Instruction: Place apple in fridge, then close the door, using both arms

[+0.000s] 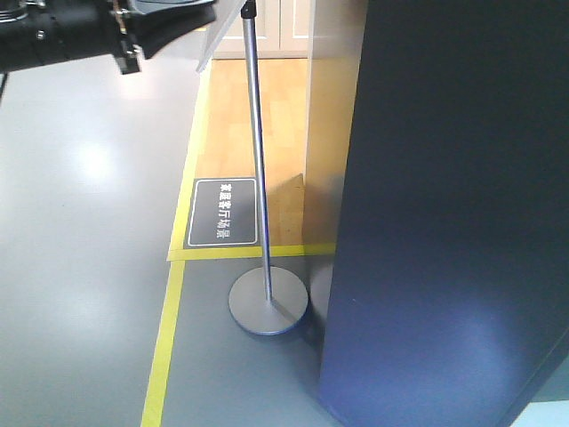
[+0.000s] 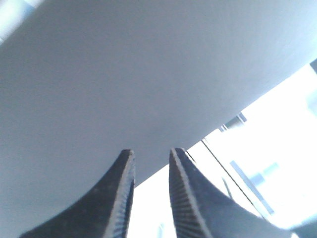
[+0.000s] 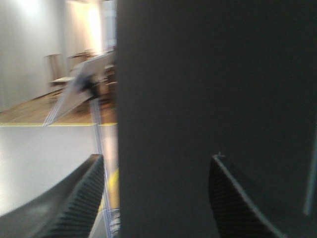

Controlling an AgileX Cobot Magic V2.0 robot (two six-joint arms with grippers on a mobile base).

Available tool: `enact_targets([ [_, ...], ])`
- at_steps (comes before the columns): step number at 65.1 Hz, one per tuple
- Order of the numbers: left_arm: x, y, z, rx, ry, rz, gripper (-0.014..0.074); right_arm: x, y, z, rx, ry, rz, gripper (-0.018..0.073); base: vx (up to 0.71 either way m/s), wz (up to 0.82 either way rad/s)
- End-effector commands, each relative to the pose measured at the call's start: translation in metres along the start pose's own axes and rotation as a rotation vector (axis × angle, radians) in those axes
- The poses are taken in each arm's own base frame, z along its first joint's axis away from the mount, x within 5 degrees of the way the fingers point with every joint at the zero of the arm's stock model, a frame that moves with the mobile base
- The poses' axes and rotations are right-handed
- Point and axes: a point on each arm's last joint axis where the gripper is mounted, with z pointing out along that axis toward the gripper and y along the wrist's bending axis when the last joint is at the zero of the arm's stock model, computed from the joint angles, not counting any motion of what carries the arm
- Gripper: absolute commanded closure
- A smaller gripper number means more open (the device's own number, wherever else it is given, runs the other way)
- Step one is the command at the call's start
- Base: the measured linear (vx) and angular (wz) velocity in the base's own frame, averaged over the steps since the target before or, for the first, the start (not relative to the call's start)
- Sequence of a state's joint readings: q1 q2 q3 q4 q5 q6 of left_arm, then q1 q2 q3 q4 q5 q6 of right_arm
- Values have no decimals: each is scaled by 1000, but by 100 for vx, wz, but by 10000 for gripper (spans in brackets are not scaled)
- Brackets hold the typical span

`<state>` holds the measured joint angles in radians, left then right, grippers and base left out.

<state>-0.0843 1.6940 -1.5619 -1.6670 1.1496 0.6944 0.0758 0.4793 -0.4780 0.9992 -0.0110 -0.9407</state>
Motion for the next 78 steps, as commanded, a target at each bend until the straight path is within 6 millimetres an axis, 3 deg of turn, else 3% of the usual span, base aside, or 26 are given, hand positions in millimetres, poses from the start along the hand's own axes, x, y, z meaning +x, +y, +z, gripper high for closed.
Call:
enact_targets([
  [1, -13, -33, -12, 84, -92, 39, 414, -22, -12, 34, 144, -34, -43, 76, 0, 0],
  [12, -16, -23, -22, -7, -74, 78, 414, -30, -19, 108, 237, 36, -109, 104, 0, 0],
  [18, -15, -18, -25, -60, -51, 103, 414, -25, -23, 147, 280, 70, -121, 113, 0, 0],
  [32, -13, -10, -27, -145, -16, 138, 414, -12, -26, 210, 311, 119, -110, 113, 0, 0],
  [48, -14, -5, -28, -197, -29, 156, 414, -2, -28, 248, 326, 135, -111, 113, 0, 0],
  [78, -17, 1, -29, -262, -49, 180, 414, -5, -30, 283, 351, 97, -85, 113, 0, 0],
])
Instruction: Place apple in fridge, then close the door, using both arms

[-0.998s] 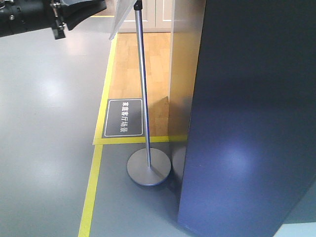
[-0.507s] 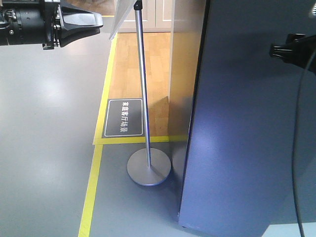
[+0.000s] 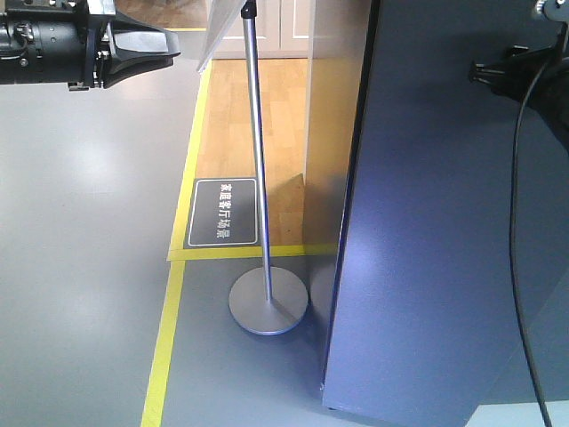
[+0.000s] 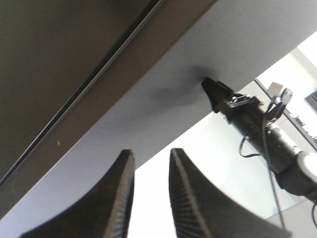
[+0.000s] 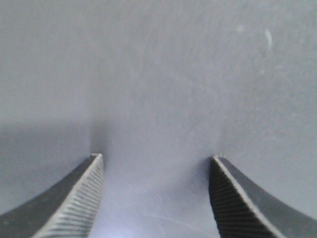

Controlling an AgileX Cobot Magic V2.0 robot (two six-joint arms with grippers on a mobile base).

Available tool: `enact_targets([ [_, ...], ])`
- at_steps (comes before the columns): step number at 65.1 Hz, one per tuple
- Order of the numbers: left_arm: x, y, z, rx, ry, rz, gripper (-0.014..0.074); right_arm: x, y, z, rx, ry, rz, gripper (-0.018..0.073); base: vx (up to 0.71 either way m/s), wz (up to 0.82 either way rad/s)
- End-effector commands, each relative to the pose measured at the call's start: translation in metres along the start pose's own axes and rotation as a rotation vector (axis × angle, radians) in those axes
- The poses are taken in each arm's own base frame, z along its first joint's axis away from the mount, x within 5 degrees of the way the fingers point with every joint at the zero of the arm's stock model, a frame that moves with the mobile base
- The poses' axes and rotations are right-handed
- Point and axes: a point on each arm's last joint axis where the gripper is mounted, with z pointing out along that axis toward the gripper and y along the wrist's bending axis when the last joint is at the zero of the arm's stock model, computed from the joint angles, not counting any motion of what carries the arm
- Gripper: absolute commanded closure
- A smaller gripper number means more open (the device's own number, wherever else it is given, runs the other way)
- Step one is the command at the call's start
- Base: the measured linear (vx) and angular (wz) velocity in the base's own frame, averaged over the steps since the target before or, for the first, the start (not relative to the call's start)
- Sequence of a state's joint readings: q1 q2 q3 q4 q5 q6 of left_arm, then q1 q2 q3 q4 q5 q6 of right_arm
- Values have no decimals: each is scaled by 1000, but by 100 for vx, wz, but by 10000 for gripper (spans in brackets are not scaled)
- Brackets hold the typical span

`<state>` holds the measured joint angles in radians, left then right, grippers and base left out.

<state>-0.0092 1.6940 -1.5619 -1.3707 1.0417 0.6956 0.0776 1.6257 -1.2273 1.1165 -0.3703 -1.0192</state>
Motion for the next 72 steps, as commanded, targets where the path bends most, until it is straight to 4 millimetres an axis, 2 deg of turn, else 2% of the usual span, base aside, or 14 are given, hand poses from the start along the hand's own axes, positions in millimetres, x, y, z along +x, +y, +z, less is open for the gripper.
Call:
enact_targets([
  [1, -13, -28, -12, 47, -88, 36, 414, -34, -3, 0, 25, -121, -32, 113, 0, 0],
  [12, -14, -25, -12, 14, -100, 46, 414, -33, 1, 20, -11, -89, -14, 113, 0, 0],
  [25, -14, -17, -13, -72, -93, 82, 414, -27, -13, 48, -115, 12, 35, 116, -1, -3],
  [41, -17, -14, -13, -117, -120, 95, 414, -33, -26, 55, -181, 41, 32, 116, 0, 0],
  [51, -17, -13, -13, -117, -128, 92, 414, -43, -23, 44, -257, 45, -19, 125, 0, 0],
  [58, -16, -14, -13, -110, -118, 92, 414, -58, -19, 26, -324, 30, -66, 167, 0, 0],
  [65, -14, -15, -13, -94, -96, 92, 414, -76, -12, 2, -430, 26, -95, 250, 0, 0],
  [72, -12, -19, -13, -71, -69, 94, 415, -94, -6, -30, -545, 18, -127, 384, 0, 0],
])
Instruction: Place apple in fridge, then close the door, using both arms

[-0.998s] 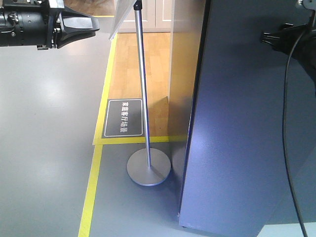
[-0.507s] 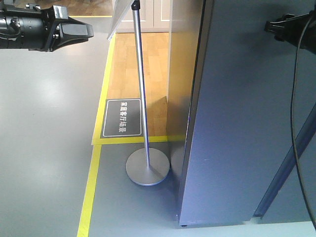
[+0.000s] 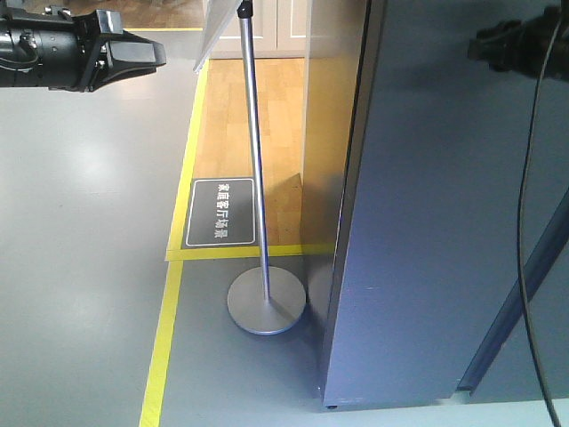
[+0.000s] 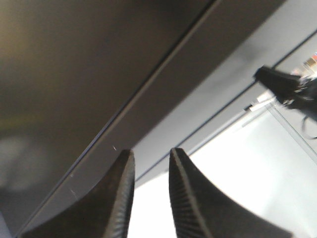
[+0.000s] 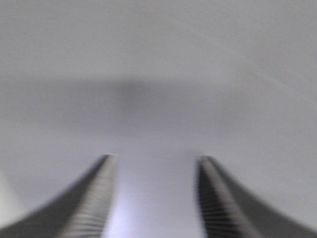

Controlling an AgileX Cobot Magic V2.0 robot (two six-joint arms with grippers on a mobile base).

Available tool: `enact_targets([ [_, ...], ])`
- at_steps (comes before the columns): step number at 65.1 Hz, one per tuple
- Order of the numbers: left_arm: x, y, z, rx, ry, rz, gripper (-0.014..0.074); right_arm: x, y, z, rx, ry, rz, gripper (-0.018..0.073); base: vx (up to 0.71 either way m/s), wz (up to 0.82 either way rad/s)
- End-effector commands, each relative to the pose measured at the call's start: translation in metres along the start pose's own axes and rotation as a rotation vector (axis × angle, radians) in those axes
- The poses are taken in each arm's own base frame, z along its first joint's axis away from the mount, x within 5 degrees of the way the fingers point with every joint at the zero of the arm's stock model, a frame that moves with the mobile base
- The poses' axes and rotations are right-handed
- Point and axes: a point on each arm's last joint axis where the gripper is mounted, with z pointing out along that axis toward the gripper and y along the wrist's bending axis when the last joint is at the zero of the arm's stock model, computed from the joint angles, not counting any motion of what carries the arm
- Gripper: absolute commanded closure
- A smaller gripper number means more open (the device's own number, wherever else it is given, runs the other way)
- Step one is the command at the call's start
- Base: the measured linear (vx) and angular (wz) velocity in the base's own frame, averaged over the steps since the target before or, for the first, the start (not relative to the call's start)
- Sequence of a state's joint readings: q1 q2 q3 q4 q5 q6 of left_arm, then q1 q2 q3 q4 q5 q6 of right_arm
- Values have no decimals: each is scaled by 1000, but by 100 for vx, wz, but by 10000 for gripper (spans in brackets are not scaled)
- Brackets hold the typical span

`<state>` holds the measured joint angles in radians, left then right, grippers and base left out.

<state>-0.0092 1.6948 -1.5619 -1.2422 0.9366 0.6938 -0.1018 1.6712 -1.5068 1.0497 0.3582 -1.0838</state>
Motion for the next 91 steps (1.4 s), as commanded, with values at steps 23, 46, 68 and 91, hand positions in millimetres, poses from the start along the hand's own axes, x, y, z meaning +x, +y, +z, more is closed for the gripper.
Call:
enact_targets([
  [23, -11, -83, -55, 142, -69, 144, 548, -75, 71, -144, -356, -88, -139, 566, 0, 0],
  [46, 34, -143, -125, -1, -48, 384, 604, -8, 94, -231, -233, -109, -159, 564, 0, 0],
  [68, 158, -112, -164, -290, -162, 393, 604, 137, 116, -278, -205, -25, -114, 564, 0, 0],
  [91, 255, -38, -156, -480, -218, 229, 604, 193, 122, -286, -209, -8, -113, 564, 0, 0],
])
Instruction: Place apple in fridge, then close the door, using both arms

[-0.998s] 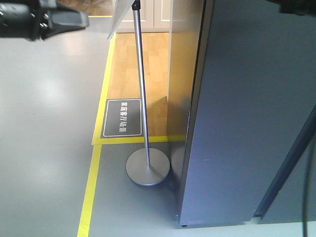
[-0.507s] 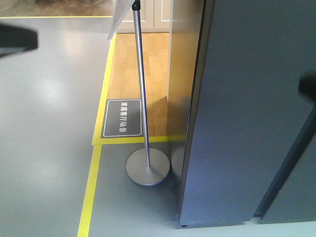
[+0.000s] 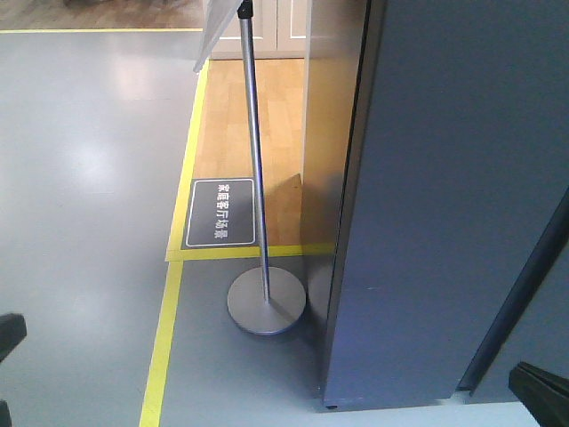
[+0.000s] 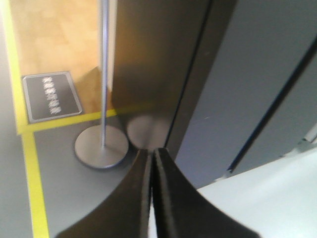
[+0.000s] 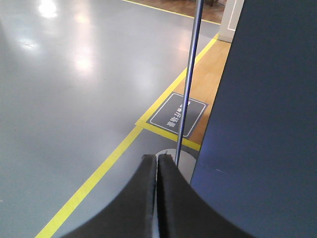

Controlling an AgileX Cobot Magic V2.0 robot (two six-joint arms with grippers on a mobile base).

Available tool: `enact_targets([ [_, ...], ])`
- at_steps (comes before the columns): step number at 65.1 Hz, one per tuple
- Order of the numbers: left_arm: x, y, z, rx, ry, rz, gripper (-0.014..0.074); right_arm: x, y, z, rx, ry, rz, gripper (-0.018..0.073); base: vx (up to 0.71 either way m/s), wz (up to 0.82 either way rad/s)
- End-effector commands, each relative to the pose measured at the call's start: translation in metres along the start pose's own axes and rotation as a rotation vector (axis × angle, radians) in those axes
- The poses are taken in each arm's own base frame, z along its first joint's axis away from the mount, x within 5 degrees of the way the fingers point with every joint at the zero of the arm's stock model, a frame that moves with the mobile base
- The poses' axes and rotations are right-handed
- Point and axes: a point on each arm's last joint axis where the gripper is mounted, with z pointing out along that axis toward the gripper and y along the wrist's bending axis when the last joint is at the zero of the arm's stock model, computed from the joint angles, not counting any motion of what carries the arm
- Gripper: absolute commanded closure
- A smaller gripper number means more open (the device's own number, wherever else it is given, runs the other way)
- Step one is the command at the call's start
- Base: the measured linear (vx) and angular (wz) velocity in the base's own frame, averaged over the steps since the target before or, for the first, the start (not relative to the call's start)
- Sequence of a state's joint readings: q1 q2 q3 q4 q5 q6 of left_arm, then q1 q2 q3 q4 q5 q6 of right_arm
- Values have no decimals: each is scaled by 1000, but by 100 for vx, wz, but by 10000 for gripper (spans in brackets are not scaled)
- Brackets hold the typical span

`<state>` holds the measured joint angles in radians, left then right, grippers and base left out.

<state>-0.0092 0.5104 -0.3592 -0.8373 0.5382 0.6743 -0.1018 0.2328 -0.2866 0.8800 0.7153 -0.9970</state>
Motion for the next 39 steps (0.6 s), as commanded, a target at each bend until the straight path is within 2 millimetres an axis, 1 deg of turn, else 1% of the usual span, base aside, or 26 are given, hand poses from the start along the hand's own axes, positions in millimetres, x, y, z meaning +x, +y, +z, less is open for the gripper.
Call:
enact_targets([
  [1, -4, 3, -1, -32, -84, -64, 604, -10, -2, -2, 24, -66, 32, 564, 0, 0],
  [39, 0, 1, 0, -2, -47, -65, 604, -10, -1, -2, 9, -59, 33, 563, 0, 0],
])
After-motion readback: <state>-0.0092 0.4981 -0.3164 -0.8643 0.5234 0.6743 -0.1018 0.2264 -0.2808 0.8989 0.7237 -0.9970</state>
